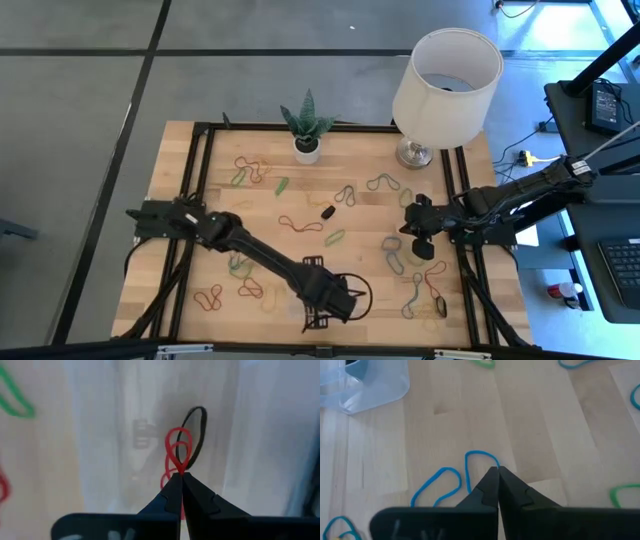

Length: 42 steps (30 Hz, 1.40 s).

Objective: Pick and place rubber bands into bin
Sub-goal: Put the red rubber band into the transparent bin, then put the green rubber band into the transparent bin

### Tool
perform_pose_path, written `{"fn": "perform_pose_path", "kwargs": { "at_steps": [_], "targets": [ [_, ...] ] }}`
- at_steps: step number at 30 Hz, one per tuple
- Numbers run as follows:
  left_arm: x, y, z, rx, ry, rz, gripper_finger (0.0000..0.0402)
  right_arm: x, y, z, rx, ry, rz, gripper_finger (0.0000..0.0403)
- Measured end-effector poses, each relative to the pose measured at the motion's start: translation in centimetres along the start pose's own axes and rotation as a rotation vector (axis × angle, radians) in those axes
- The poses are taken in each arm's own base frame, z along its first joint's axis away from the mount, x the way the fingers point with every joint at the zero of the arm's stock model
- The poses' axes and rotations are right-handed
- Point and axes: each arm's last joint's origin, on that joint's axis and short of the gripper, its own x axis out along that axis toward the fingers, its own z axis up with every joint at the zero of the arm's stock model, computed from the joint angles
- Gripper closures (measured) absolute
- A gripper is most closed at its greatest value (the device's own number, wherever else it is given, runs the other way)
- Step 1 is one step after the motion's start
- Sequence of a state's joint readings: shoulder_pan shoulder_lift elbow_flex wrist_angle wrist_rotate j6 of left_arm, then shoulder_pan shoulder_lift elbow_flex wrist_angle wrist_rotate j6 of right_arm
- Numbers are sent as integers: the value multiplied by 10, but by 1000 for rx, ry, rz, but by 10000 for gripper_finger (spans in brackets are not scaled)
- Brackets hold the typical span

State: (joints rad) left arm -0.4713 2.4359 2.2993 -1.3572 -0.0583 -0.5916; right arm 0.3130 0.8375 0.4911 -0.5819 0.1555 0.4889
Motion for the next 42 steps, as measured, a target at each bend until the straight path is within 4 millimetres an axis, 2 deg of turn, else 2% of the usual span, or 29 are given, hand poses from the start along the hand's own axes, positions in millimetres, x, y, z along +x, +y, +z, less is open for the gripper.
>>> {"fn": "perform_pose_path", "kwargs": {
  "at_steps": [3, 9, 13, 17, 20, 23, 26, 31, 36, 42],
  "targets": [
    [14, -2, 0, -19, 44, -5, 386, 0, 0, 0, 3, 0, 0, 396],
    [16, -1, 1, -25, 50, 6, 320, 0, 0, 0, 4, 0, 0, 393],
    [-6, 11, 1, -30, 25, 26, 284, 0, 0, 0, 6, 0, 1, 399],
    [-36, 29, 1, -75, -29, 61, 274, 0, 0, 0, 7, -2, 2, 396],
    [-62, 47, 1, -116, -91, 86, 286, 0, 1, 2, 11, -19, 11, 389],
    [-82, 69, -1, -146, -113, 141, 321, 0, 3, 5, 17, -55, 30, 384],
    [-94, 85, -3, -69, -113, 220, 381, -1, 5, 9, 20, -96, 52, 383],
    [-111, 107, -6, 58, -175, 293, 400, -2, 9, 17, 35, -179, 87, 382],
    [-104, 134, -25, 108, -233, 252, 400, 1, 11, 25, 48, -251, 78, 386],
    [-77, 178, -84, 64, -333, 101, 400, 14, 19, 39, 82, -355, 84, 397]
  ]
}}
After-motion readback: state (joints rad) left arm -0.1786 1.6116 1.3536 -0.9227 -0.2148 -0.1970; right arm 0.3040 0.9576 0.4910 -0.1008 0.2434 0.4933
